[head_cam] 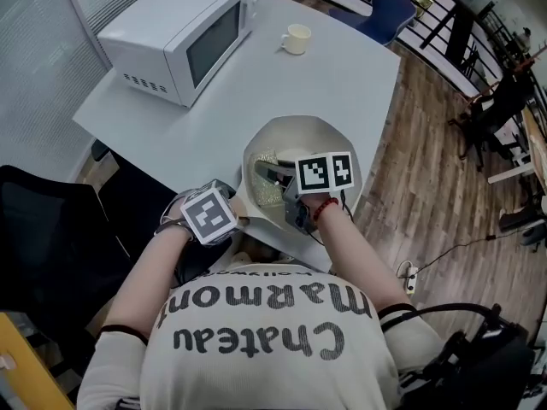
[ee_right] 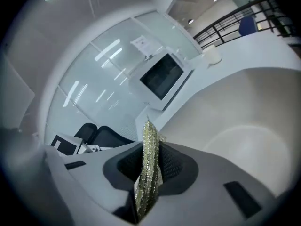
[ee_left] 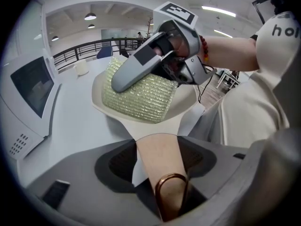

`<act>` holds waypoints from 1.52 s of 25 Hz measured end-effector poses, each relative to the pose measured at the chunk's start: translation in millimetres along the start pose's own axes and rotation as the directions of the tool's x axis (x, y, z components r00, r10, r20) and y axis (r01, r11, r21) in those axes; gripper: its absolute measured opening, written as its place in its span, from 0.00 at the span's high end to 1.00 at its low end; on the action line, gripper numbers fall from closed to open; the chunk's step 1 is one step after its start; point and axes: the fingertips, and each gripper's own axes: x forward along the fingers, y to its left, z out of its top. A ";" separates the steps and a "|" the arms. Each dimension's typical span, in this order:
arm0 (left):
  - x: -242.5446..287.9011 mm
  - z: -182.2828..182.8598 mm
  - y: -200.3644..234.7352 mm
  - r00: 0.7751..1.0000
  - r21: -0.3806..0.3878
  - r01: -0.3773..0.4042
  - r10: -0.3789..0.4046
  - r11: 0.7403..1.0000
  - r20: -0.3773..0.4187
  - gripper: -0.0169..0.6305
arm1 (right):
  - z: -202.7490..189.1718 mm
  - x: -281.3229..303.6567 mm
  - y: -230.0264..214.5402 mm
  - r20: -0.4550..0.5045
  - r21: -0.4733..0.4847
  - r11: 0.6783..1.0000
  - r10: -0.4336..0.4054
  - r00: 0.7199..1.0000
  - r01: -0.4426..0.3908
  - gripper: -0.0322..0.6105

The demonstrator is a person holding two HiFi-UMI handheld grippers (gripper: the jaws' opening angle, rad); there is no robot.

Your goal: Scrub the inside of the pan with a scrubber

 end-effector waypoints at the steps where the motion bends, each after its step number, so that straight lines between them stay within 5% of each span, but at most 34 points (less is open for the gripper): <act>1: -0.4 0.7 -0.5 1.000 0.000 0.002 -0.002 1.000 0.002 0.55 | -5.2 6.3 4.3 -0.028 0.001 1.000 0.022 0.999 -0.022 0.85; 9: 0.6 1.9 -2.9 1.000 0.006 0.027 -0.027 1.000 0.010 0.55 | -23.4 36.7 -34.9 -0.082 0.108 0.991 -0.066 0.994 0.075 0.85; 19: -1.3 -0.8 -2.2 0.998 -0.013 0.048 -0.048 0.999 0.033 0.55 | -32.6 36.8 -79.3 -0.195 -0.042 0.934 -0.356 0.914 0.355 0.86; 21: -2.0 -1.3 -1.8 0.998 -0.017 0.052 -0.051 0.999 0.037 0.55 | -33.0 31.1 -87.1 -0.212 -0.146 0.897 -0.441 0.872 0.418 0.86; 25: -4.8 3.2 -1.4 0.998 -0.015 0.051 -0.050 0.999 0.050 0.55 | -24.9 7.9 -112.6 -0.181 -0.379 0.748 -0.637 0.749 0.545 0.86; 29: -3.4 3.3 -1.3 0.997 -0.016 0.053 -0.052 0.998 0.057 0.55 | -13.4 -18.2 -139.0 -0.147 -0.334 0.713 -0.685 0.714 0.616 0.86; 34: -5.6 0.9 -3.2 0.997 -0.028 0.060 -0.059 0.998 0.055 0.56 | -6.0 -58.7 -170.1 -0.108 -0.336 0.610 -0.782 0.614 0.717 0.86; 38: -7.7 2.2 -4.7 0.996 -0.039 0.049 -0.046 0.998 0.074 0.57 | -11.7 -67.5 -178.5 -0.128 -0.445 0.561 -0.812 0.570 0.698 0.86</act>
